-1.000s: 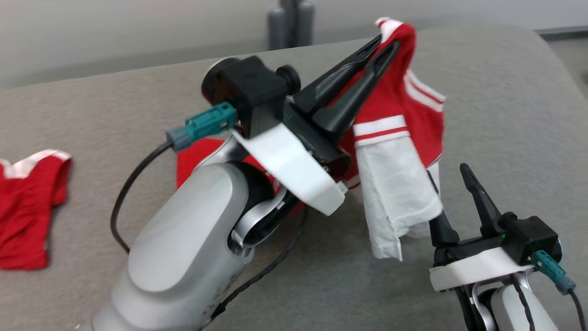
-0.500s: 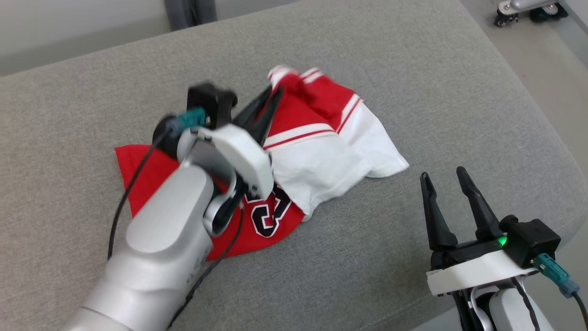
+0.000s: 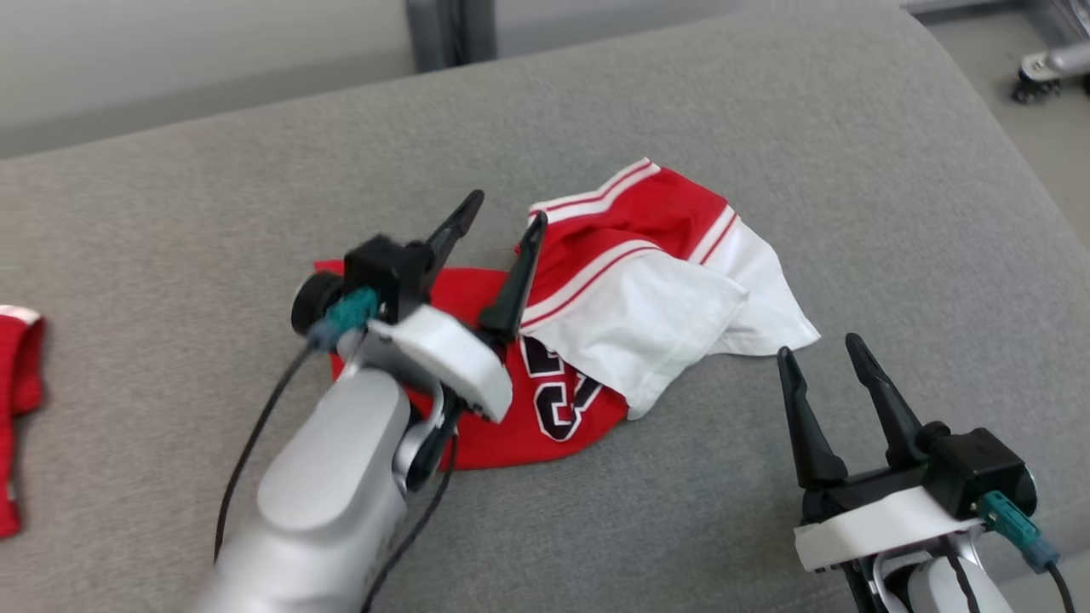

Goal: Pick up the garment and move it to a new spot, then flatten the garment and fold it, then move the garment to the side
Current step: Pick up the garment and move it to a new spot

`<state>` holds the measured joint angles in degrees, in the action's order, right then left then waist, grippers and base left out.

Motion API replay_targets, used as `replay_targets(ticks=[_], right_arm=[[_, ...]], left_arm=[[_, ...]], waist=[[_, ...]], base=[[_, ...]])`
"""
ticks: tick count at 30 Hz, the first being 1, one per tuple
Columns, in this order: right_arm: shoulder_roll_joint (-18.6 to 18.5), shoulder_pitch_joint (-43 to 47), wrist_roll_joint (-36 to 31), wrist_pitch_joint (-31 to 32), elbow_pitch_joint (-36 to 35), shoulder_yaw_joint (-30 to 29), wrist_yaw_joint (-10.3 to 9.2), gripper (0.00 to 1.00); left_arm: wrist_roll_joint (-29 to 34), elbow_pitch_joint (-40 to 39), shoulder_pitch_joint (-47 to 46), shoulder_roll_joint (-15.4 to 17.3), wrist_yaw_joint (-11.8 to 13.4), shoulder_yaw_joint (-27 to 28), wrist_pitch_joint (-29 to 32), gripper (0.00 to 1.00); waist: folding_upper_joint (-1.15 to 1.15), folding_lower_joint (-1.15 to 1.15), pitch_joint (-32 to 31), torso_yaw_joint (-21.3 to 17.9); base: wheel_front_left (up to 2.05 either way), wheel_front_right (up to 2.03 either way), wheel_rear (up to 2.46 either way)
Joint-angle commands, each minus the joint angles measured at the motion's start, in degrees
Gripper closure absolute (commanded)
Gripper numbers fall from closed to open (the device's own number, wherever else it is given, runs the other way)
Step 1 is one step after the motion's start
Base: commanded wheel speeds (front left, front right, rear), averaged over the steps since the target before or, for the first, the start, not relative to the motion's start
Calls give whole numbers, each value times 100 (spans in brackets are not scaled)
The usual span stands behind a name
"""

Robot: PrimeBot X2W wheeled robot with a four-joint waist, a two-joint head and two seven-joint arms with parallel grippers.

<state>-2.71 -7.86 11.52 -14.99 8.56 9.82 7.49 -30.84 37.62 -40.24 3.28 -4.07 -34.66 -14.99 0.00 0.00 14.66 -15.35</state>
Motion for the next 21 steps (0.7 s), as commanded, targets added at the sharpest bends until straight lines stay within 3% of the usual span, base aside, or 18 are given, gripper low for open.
replay_targets(ticks=[1, 7, 12, 16, 21], right_arm=[[-37, 112, -113, -30, -44, -81, 1, 0], [-38, 393, -518, -30, -325, -437, 1, 0], [-34, 696, -825, -30, -543, -768, 1, 0], [-39, 832, -918, -30, -613, -870, 1, 0], [-41, 1029, -963, -30, -562, -934, 1, 0]], left_arm=[[259, -465, 512, 96, 170, 223, -22, 0], [987, -1895, 1980, 398, 567, 853, -25, 0], [1302, -2546, 3125, 607, 782, 1478, -26, 0], [1361, -2926, 3752, 572, 850, 1991, -25, 0], [1398, -3205, 4645, 431, 624, 2629, -21, 0]], waist=[[0, 0, -398, 367], [0, 0, -894, 913], [0, 0, -1278, 1310], [0, 0, -1375, 1438], [0, 0, -1569, 1541]], base=[[0, 0, 0], [0, 0, 0], [0, 0, 0], [0, 0, 0], [0, 0, 0]])
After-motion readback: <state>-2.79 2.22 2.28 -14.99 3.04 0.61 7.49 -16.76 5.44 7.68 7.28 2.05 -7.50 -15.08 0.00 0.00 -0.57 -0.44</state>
